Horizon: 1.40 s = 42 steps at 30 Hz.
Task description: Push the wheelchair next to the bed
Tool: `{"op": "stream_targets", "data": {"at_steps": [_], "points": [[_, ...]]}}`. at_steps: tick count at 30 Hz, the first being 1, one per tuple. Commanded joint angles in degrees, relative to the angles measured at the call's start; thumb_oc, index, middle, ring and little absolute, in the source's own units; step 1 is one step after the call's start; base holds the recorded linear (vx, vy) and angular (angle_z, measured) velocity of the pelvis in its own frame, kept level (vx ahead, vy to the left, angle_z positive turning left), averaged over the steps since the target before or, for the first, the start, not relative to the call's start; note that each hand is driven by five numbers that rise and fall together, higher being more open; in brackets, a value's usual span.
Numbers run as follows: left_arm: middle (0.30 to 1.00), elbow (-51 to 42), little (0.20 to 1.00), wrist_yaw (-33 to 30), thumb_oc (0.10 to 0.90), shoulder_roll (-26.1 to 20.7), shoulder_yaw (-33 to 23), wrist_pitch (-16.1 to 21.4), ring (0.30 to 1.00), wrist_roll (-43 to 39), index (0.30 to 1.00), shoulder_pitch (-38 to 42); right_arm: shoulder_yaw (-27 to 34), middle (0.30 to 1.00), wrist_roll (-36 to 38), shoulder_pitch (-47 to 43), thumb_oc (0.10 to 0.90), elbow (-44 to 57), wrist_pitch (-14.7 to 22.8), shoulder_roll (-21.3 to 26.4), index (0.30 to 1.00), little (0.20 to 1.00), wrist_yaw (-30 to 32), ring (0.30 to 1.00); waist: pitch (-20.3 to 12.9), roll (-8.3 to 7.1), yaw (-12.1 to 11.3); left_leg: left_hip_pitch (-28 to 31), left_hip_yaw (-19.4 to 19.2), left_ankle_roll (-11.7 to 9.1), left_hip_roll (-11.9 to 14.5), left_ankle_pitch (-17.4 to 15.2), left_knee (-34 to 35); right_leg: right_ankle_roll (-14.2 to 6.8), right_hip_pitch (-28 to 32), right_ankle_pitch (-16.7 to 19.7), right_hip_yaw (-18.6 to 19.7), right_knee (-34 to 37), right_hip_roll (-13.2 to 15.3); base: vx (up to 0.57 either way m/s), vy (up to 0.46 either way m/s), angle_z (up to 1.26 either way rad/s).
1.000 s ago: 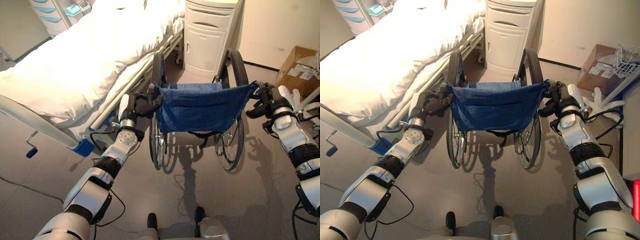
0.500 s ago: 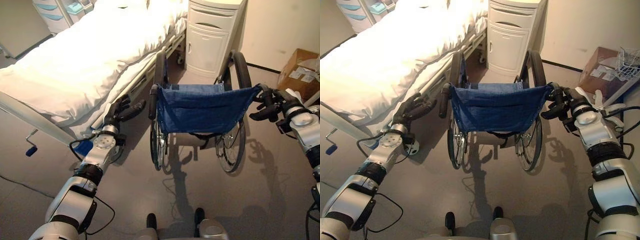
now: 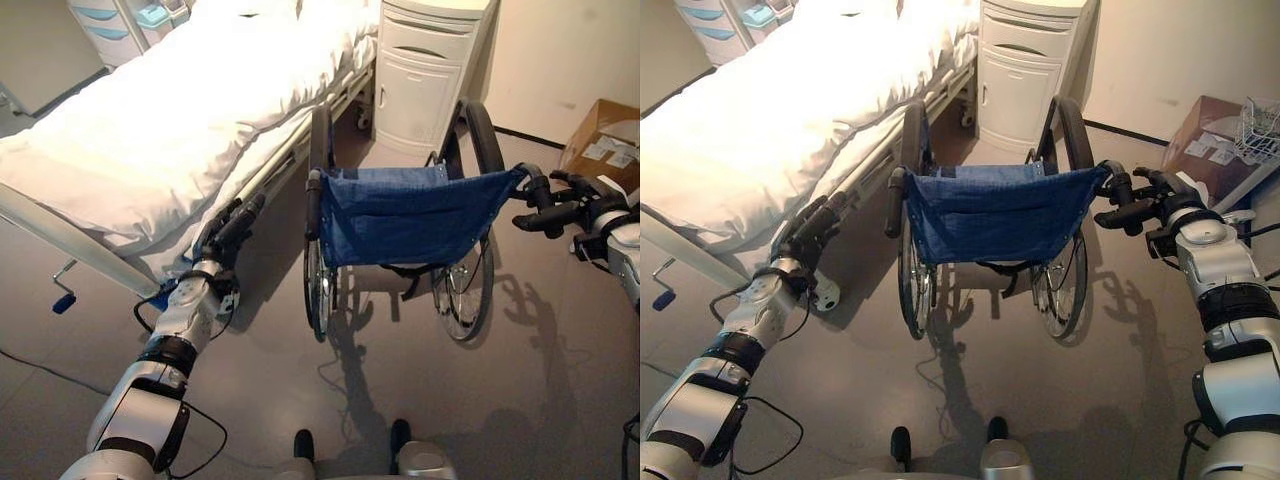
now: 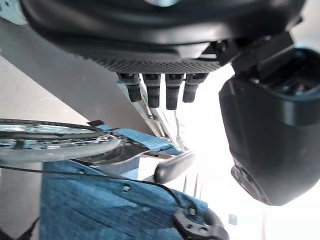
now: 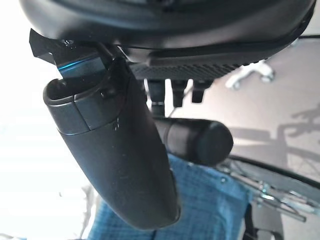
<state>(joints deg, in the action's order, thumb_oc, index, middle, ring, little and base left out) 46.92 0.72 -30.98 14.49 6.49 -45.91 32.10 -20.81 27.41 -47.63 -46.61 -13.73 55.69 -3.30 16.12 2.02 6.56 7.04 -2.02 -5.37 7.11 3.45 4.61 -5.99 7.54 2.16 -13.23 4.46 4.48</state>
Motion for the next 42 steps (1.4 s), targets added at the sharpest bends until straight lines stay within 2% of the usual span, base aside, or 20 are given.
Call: {"op": "stream_targets", "data": {"at_steps": [1,5,8,11,14,19,24,26,29,33,36,38,39,42], "points": [[0.900,-0.14,0.900,1.70,0.800,-4.56,-1.66,5.75,0.900,-0.97,0.900,1.44,4.66,0.900,-4.20,-5.91,0.800,0.61,12.58,5.48,0.900,0.900,3.75,0.900,-8.63,-6.16,-2.80,4.02,-5.22,1.62,-0.84,-10.60,-7.92,-1.39,-5.86,0.49,5.91,-4.73,3.05,0.00,0.000,0.00],[0.900,0.65,0.900,2.63,0.800,-4.15,-1.90,6.59,0.900,-1.66,0.900,0.21,4.95,0.900,-3.66,-4.77,0.800,-0.82,12.54,6.49,0.900,0.900,3.06,0.900,-8.58,-6.26,-2.65,4.01,-5.41,2.01,-0.92,-10.90,-8.01,-1.28,-6.06,0.27,6.25,-4.86,2.93,0.00,0.000,0.00],[0.900,0.59,0.900,2.83,0.800,-3.16,-3.87,8.42,0.900,-3.14,0.900,-2.48,8.80,0.900,1.47,-0.39,0.800,-1.09,13.09,6.08,0.900,0.900,0.88,0.900,-8.31,-6.27,-2.39,4.20,-5.55,2.29,-0.96,-11.24,-7.93,-1.30,-5.99,0.27,6.58,-4.59,2.86,0.00,0.000,0.00],[0.900,0.55,0.900,2.86,0.800,-2.82,-4.75,8.70,0.900,-4.19,0.900,-3.54,10.63,0.900,3.76,1.70,0.800,-0.62,13.26,5.69,0.900,0.900,-0.28,0.900,-8.25,-6.35,-2.31,4.18,-5.59,2.37,-1.03,-11.33,-7.93,-1.32,-5.95,0.30,6.77,-4.47,2.83,0.00,-0.002,0.01],[0.900,0.75,0.900,2.59,0.800,-0.65,-8.52,9.38,0.900,-7.20,0.900,-8.27,17.24,0.900,12.63,9.15,0.800,1.19,13.12,4.20,0.900,0.900,-4.87,0.900,-8.05,-6.64,-1.85,4.31,-5.96,2.57,-0.94,-11.64,-7.82,-1.40,-6.03,0.22,7.20,-4.39,2.79,-0.02,-0.003,-0.01],[0.900,3.47,0.900,4.18,0.800,0.62,-13.19,9.71,0.900,-8.67,0.900,-12.83,25.02,0.900,21.80,16.83,0.800,1.05,12.03,4.04,0.900,0.900,-12.64,0.900,-7.92,-7.36,-1.09,4.41,-6.77,2.88,-0.98,-12.06,-7.79,-1.62,-6.29,0.34,7.64,-4.25,2.66,-0.02,0.002,-0.07],[0.900,4.74,0.900,4.33,0.800,2.14,-15.81,10.96,0.900,-7.32,0.900,-15.94,31.70,0.900,22.46,23.62,0.800,-0.91,11.27,4.26,0.900,0.900,-16.79,0.900,-7.73,-7.90,-0.49,4.22,-7.21,3.13,-1.18,-12.39,-7.82,-1.90,-6.77,0.62,8.34,-4.19,2.48,-0.02,0.011,-0.05],[0.900,5.71,0.900,3.78,0.800,3.04,-16.67,11.72,0.900,-4.51,0.900,-17.34,35.18,0.900,21.06,28.43,0.800,-2.67,10.74,2.99,0.900,0.900,-18.68,0.900,-7.53,-8.09,-0.14,4.01,-7.39,3.38,-1.41,-12.51,-7.75,-2.10,-7.18,0.83,8.89,-4.17,2.40,-0.04,0.029,-0.09],[0.900,6.57,0.900,3.03,0.800,3.44,-16.70,12.51,0.900,-0.48,0.900,-17.85,37.11,0.900,19.57,31.38,0.800,-4.20,10.19,1.44,0.900,0.900,-19.94,0.900,-7.35,-8.28,-0.16,3.88,-7.44,3.65,-1.62,-12.73,-7.81,-2.35,-7.52,1.08,9.19,-4.17,2.42,-0.04,0.016,-0.04],[0.900,8.39,0.900,1.96,0.800,4.48,-15.74,13.68,0.900,7.34,0.900,-18.69,37.73,0.900,16.18,35.44,0.800,-8.96,10.97,-4.56,0.900,0.900,-20.57,0.900,-6.73,-8.17,-0.46,3.53,-7.22,4.51,-2.31,-13.24,-7.88,-2.93,-8.27,1.81,9.81,-3.98,2.50,-0.06,0.007,-0.03],[0.900,9.27,0.900,0.39,0.800,5.07,-14.50,15.41,0.900,14.49,0.900,-19.01,37.45,0.900,14.42,36.40,0.800,-12.36,13.54,-8.60,0.900,0.900,-20.50,0.900,-6.25,-7.90,-0.88,3.30,-6.81,5.02,-2.85,-13.64,-8.15,-3.27,-8.87,2.25,9.91,-4.21,2.67,-0.07,0.007,-0.03],[0.900,9.58,0.900,-1.64,0.800,5.76,-13.00,16.73,0.900,20.98,0.900,-19.71,35.70,0.900,13.31,37.30,0.800,-13.43,15.01,-14.10,0.900,0.900,-19.59,0.900,-5.71,-7.42,-1.46,3.00,-6.04,5.64,-3.67,-14.03,-8.58,-3.50,-9.44,2.57,10.16,-4.63,2.79,-0.11,0.025,-0.05],[0.900,9.37,0.900,-3.64,0.800,7.16,-11.77,17.60,0.900,23.95,0.900,-20.34,34.02,0.900,13.04,37.59,0.800,-13.95,17.34,-18.39,0.900,0.900,-18.00,0.900,-5.39,-7.06,-1.92,2.67,-5.48,6.09,-4.22,-14.34,-8.89,-3.57,-9.97,2.69,10.36,-4.93,2.84,-0.12,0.028,-0.12],[0.900,9.31,0.900,-6.85,0.800,9.36,-10.17,19.28,0.900,28.78,0.900,-21.37,31.82,0.900,12.27,38.24,0.800,-15.06,20.25,-24.34,0.900,0.900,-16.95,0.900,-4.93,-6.61,-2.67,2.15,-4.55,6.71,-5.03,-14.79,-9.53,-3.60,-10.49,2.77,10.52,-5.41,2.98,-0.09,0.017,-0.11]]}}
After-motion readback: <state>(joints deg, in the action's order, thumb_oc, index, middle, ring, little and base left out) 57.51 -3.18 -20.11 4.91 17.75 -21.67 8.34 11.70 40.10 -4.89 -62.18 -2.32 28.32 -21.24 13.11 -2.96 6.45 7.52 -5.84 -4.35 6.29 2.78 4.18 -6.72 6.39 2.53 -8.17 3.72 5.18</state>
